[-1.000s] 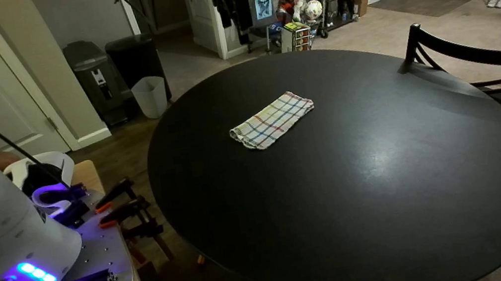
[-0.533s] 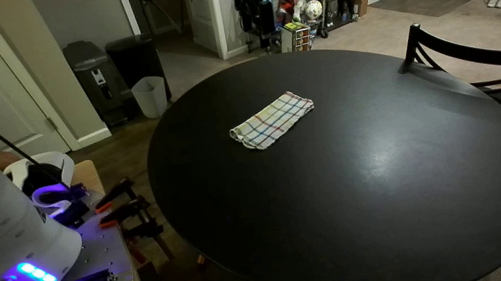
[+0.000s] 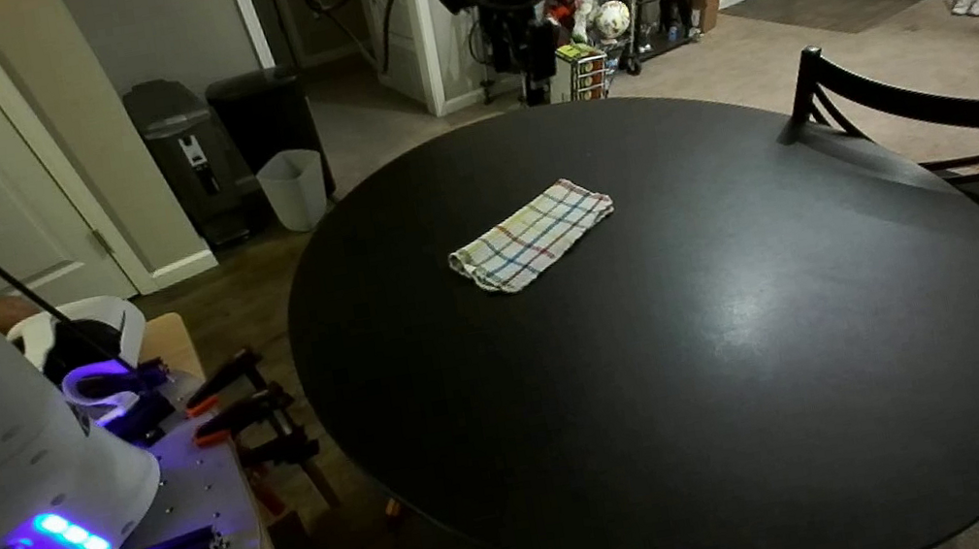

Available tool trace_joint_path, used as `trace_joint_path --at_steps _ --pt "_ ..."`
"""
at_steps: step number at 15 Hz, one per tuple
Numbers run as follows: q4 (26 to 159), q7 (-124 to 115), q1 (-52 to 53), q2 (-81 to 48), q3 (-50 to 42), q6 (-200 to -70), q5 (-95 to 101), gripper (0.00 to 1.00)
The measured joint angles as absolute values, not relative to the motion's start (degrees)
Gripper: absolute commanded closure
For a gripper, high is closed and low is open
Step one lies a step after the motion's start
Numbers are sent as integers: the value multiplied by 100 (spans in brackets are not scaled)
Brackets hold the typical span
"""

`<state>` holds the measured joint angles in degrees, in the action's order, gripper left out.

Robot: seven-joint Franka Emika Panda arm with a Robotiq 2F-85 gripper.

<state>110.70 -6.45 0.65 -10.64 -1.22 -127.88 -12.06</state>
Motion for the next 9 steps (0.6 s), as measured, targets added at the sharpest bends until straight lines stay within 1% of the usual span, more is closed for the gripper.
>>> trace_joint_path --at_steps 9 --pt "10829 -645 -10 -1457 -131 -12732 -1206 0"
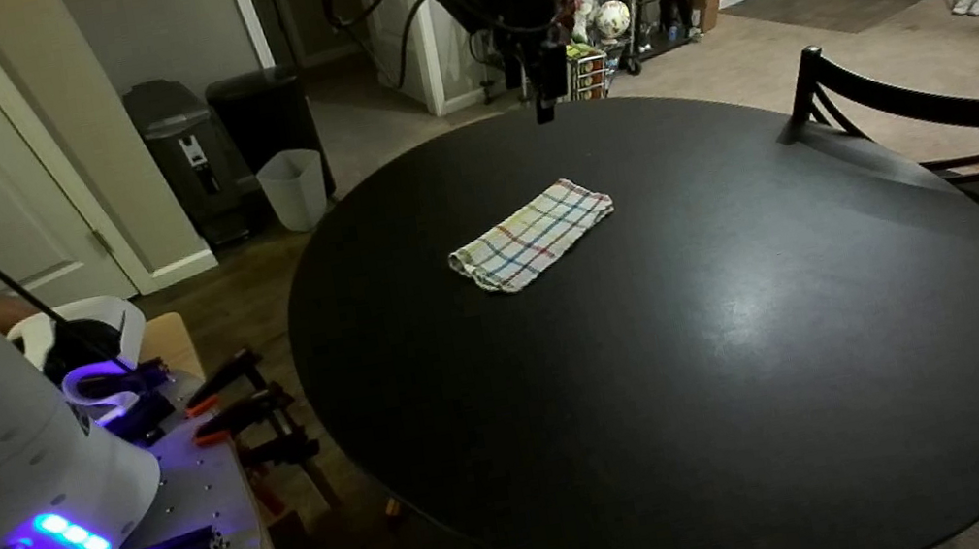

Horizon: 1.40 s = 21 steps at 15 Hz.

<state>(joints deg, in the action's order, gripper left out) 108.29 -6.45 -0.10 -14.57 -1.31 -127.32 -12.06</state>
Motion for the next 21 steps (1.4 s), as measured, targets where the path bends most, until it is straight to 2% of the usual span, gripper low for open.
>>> trace_joint_path --at_steps 4,12,21 --pt "10738 -564 -57 -1399 -86 -12308 -1402 0" --pt "10728 -656 -46 -1485 -81 -12433 -1403 0" --pt "9851 -738 -52 -3094 -71 -12713 -1403 0"
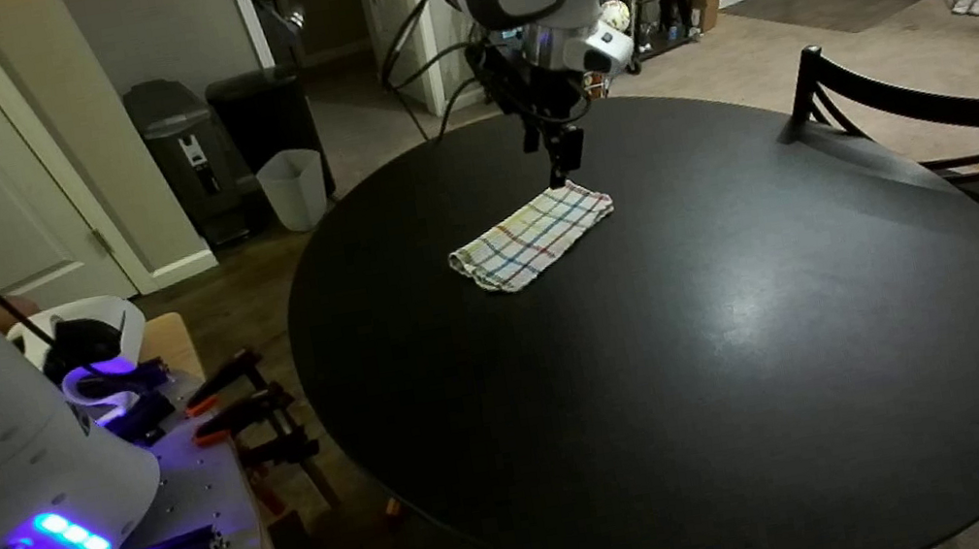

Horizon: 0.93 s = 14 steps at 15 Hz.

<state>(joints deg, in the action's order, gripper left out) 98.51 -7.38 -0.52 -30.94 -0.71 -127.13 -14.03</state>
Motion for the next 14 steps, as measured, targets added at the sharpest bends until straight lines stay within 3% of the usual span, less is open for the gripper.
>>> trace_joint_path --at_steps 14 --pt "7906 -738 -88 -4962 -86 -12551 -1372 0"
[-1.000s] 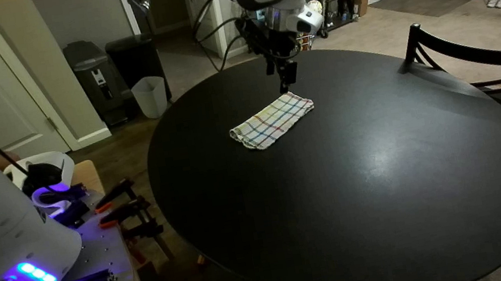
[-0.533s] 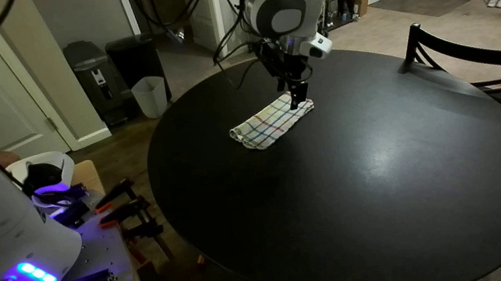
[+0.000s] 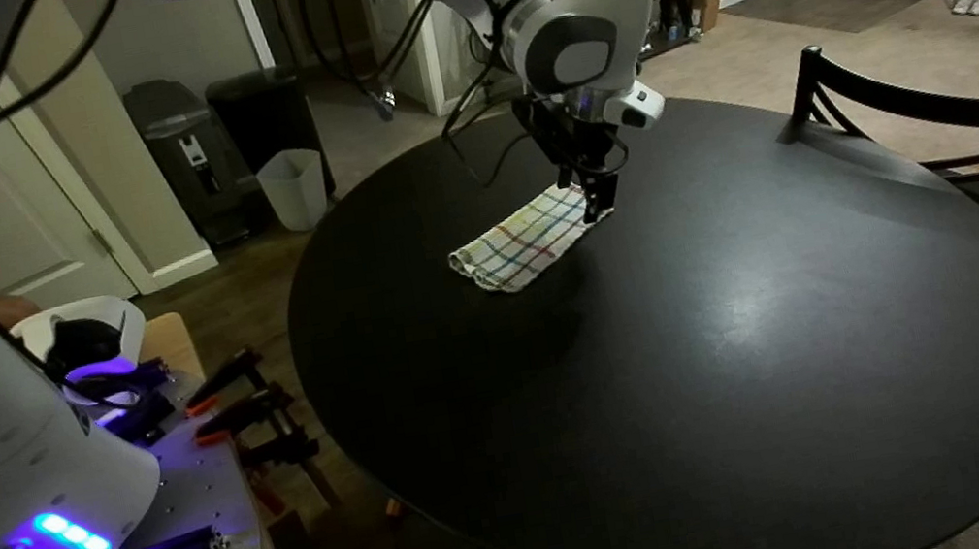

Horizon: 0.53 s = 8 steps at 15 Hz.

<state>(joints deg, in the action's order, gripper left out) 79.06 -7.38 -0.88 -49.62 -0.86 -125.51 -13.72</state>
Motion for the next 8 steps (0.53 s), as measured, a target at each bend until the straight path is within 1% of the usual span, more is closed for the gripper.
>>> trace_joint_path --at_steps 8 --pt "6875 -738 -97 -5647 -96 -11946 -1353 0"
